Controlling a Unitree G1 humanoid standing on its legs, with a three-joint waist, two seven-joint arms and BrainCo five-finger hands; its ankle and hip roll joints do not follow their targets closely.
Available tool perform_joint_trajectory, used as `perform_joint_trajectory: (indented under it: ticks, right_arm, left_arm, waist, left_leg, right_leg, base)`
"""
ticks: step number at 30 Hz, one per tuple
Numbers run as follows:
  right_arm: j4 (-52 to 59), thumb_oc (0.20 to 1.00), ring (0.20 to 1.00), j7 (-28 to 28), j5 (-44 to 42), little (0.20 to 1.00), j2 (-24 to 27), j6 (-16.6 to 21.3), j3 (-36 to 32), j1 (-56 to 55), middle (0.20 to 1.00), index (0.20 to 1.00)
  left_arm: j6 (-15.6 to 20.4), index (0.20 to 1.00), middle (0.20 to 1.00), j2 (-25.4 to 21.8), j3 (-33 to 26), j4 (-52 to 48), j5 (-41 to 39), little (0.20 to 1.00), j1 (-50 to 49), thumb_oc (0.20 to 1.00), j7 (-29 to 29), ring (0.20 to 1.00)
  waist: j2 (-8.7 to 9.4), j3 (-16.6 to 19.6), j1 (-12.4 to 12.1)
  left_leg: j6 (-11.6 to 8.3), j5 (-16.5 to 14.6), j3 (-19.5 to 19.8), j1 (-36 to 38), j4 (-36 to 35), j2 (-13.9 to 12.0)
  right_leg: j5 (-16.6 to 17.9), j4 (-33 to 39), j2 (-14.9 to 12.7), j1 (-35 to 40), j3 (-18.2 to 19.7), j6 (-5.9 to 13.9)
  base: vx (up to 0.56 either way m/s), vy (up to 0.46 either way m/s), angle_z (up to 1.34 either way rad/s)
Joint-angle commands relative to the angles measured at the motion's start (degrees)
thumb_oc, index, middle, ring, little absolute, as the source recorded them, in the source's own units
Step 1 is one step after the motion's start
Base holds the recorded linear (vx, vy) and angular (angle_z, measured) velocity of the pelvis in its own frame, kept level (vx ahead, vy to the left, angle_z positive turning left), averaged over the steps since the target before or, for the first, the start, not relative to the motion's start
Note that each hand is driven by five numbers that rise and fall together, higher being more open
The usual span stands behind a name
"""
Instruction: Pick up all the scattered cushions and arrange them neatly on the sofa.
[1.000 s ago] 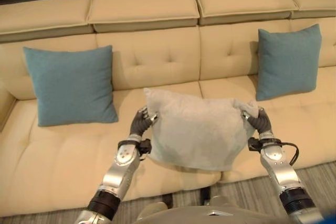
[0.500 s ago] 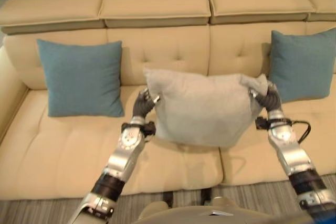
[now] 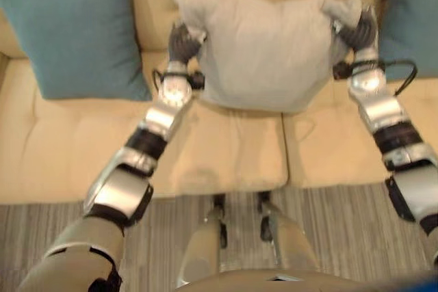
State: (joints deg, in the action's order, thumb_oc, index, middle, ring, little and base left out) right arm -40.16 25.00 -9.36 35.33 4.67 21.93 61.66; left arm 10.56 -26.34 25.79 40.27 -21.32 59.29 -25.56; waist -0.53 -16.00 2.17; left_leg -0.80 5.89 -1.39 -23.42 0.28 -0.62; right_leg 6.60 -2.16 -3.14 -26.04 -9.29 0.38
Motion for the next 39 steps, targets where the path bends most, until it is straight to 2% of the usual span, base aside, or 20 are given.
perform_joint_trajectory:
  ticks: [1,10,11,12,13,14,15,16,21,25,27,29,33,39]
  right_arm:
    - [4.4,0.2,0.2,1.8,-1.9,0.2,1.6,5.1,2.4,7.9,0.2,0.2]
    - [-4.5,0.2,0.2,-0.1,-1.6,0.2,3.4,3.2,10.6,16.0,0.2,0.2]
    - [-8.2,0.2,0.2,0.2,2.1,0.2,3.9,1.5,13.7,18.1,0.2,0.2]
    - [-9.6,0.2,0.2,0.4,3.2,0.2,3.7,0.8,14.5,19.2,0.2,0.2]
    - [-11.6,0.275,0.275,0.7,5.0,0.275,3.7,-0.2,15.8,20.5,0.275,0.275]
    - [-13.1,0.435,0.435,1.2,6.3,0.435,3.4,-1.0,16.7,21.5,0.435,0.435]
    - [-15.2,0.721,0.721,1.4,7.4,0.721,3.2,-1.9,17.9,22.8,0.721,0.721]
    - [-18.2,1.0,1.0,1.1,7.9,1.0,2.3,-2.6,19.7,24.6,1.0,1.0]
    - [-29.0,1.0,1.0,-0.8,8.0,1.0,-0.2,-5.0,24.5,29.8,1.0,1.0]
    - [-31.1,1.0,1.0,-0.4,8.0,1.0,0.3,-5.7,25.3,30.9,1.0,1.0]
    - [-31.9,1.0,1.0,0.9,7.3,1.0,2.2,-6.0,24.3,31.1,1.0,1.0]
    - [-32.5,1.0,1.0,1.0,7.2,1.0,6.3,-6.4,25.3,31.6,1.0,1.0]
    - [-33.3,1.0,1.0,1.3,5.8,1.0,10.9,-6.0,24.3,30.4,1.0,1.0]
    - [-30.1,1.0,1.0,-0.6,3.6,1.0,21.0,-4.6,23.5,26.6,1.0,1.0]
  left_arm:
    - [6.3,0.2,0.2,-1.1,0.5,-3.0,1.8,0.2,7.9,0.2,-1.2,0.2]
    - [5.8,0.2,0.2,-1.0,1.0,2.1,-0.5,0.2,11.7,0.2,-1.0,0.2]
    - [4.9,0.2,0.2,-1.2,1.9,4.7,0.6,0.2,13.6,0.2,-1.2,0.2]
    - [4.6,0.256,0.256,-1.2,2.2,5.9,0.9,0.256,14.7,0.256,-1.3,0.256]
    - [4.1,0.58,0.58,-1.6,2.8,7.5,1.7,0.58,15.9,0.58,-1.8,0.58]
    - [3.8,0.849,0.849,-1.7,3.2,8.3,2.2,0.849,16.7,0.849,-2.1,0.849]
    - [3.2,1.0,1.0,-1.8,4.2,9.9,2.9,1.0,18.2,1.0,-2.2,1.0]
    - [2.5,1.0,1.0,-2.1,5.4,12.2,3.9,1.0,20.3,1.0,-2.1,1.0]
    - [0.2,1.0,1.0,-1.9,9.9,21.4,5.6,1.0,27.6,1.0,-1.1,1.0]
    - [-0.1,1.0,1.0,-2.2,10.3,23.2,5.1,1.0,29.7,1.0,-1.1,1.0]
    - [-0.5,1.0,1.0,-3.1,10.3,24.1,5.1,1.0,30.6,1.0,-1.4,1.0]
    - [-0.5,1.0,1.0,-6.7,10.3,25.8,5.3,1.0,30.7,1.0,-0.8,1.0]
    - [-0.6,1.0,1.0,-11.0,9.6,27.7,4.2,1.0,30.0,1.0,0.2,1.0]
    - [0.7,1.0,1.0,-19.4,6.8,24.8,2.5,1.0,24.4,1.0,1.5,1.0]
  waist:
    - [2.81,2.6,-1.0]
    - [2.94,-0.2,-1.3]
    - [3.06,-0.8,-1.3]
    - [2.95,-1.0,-1.2]
    - [2.91,-1.1,-1.2]
    - [2.8,-1.3,-1.2]
    - [2.74,-1.5,-1.2]
    - [2.78,-1.6,-1.3]
    - [2.7,-2.0,-1.6]
    - [2.57,-2.1,-1.8]
    - [2.43,-2.2,-2.2]
    - [2.62,-2.0,-2.4]
    - [2.98,-1.5,-2.5]
    - [3.89,-0.5,-2.6]
  left_leg:
    - [-3.11,-8.9,-0.9,-0.7,7.4,-0.4]
    - [-3.17,-9.1,-0.3,-7.5,10.7,-0.1]
    - [-3.21,-8.9,0.0,-8.7,10.9,0.0]
    - [-3.24,-8.8,0.0,-9.4,11.0,0.1]
    - [-3.25,-8.6,0.2,-9.9,11.0,0.1]
    - [-3.27,-8.6,0.3,-10.2,11.0,0.2]
    - [-3.27,-8.5,0.4,-10.5,11.1,0.3]
    - [-3.28,-8.4,0.5,-10.8,10.9,0.4]
    - [-3.44,-7.9,1.0,-11.3,10.9,0.6]
    - [-3.46,-7.7,1.3,-10.9,10.3,0.9]
    - [-3.46,-7.5,1.7,-10.6,9.9,1.2]
    - [-3.58,-7.3,1.9,-9.6,9.4,1.5]
    - [-3.64,-7.6,1.8,-8.9,9.7,1.6]
    - [-3.79,-8.0,1.6,-6.2,9.2,1.4]
  right_leg:
    - [-4.3,-4.3,-4.5,-1.4,3.9,7.32]
    - [-4.2,-6.8,-5.2,-7.6,3.9,7.57]
    - [-4.2,-7.4,-5.4,-9.0,3.8,7.59]
    - [-4.1,-7.5,-5.5,-9.5,3.8,7.57]
    - [-4.0,-7.8,-5.4,-10.2,3.8,7.57]
    - [-4.0,-7.9,-5.5,-10.4,3.8,7.57]
    - [-4.1,-8.1,-5.5,-10.8,3.7,7.5]
    - [-4.0,-8.1,-5.5,-11.1,3.7,7.52]
    - [-3.7,-7.6,-5.8,-10.8,3.0,7.58]
    - [-3.5,-7.1,-5.8,-10.2,2.9,7.7]
    - [-3.4,-6.5,-5.9,-9.5,2.6,7.83]
    - [-3.1,-5.7,-6.0,-8.1,2.5,8.01]
    - [-2.7,-5.2,-6.1,-7.1,2.5,8.06]
    - [-2.5,-3.9,-6.2,-4.0,2.4,8.13]
  base:
    - [-0.05,0.027,-0.02]
    - [-0.04,0.01,0.01]
    - [-0.03,-0.008,0.07]
    - [-0.04,-0.009,0.05]
    - [-0.03,0.007,0.08]
    - [-0.02,0.007,0.09]
    - [-0.02,0.013,0.13]
    - [-0.01,0.011,0.1]
    - [0.0,-0.004,0.09]
    - [0.0,0.0,0.02]
    - [0.02,0.004,0.04]
    - [0.03,0.022,0.13]
    - [0.02,0.007,0.1]
    - [0.01,-0.003,0.01]
